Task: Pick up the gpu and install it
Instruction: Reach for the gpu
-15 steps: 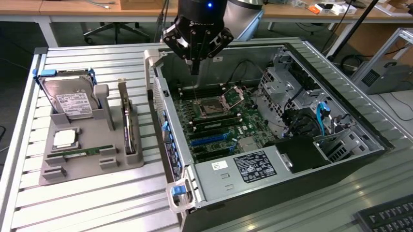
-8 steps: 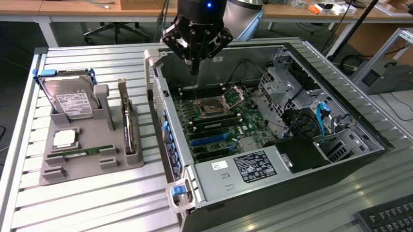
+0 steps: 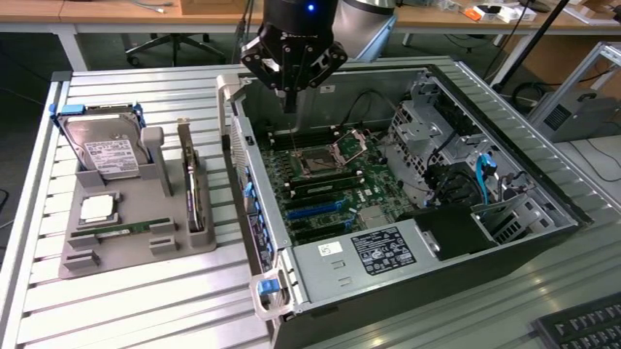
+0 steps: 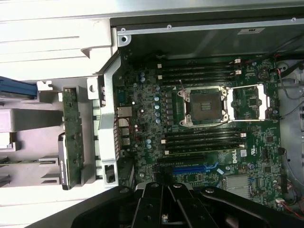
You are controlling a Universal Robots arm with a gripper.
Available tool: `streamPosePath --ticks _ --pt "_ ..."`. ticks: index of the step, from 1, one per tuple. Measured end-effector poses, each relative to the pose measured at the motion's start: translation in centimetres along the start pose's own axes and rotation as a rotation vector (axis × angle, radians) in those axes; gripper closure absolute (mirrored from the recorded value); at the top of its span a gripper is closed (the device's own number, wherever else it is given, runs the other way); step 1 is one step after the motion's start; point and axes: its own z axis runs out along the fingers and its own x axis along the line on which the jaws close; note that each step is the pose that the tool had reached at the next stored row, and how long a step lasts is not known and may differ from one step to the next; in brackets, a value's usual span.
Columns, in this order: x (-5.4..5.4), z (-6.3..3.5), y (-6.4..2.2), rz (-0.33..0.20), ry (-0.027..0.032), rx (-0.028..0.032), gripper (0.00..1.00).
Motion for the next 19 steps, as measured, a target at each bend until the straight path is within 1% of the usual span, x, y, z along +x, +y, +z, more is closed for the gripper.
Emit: streamPosePath --ticks 6,8,19 --pt "0.1 0.0 -0.01 0.0 0.0 0.0 0.9" --pt "0.65 -0.02 -0.05 0.0 0.0 0.0001 0.9" --pt "0.94 -0.02 -0.07 0.0 0.0 0.0 0.9"
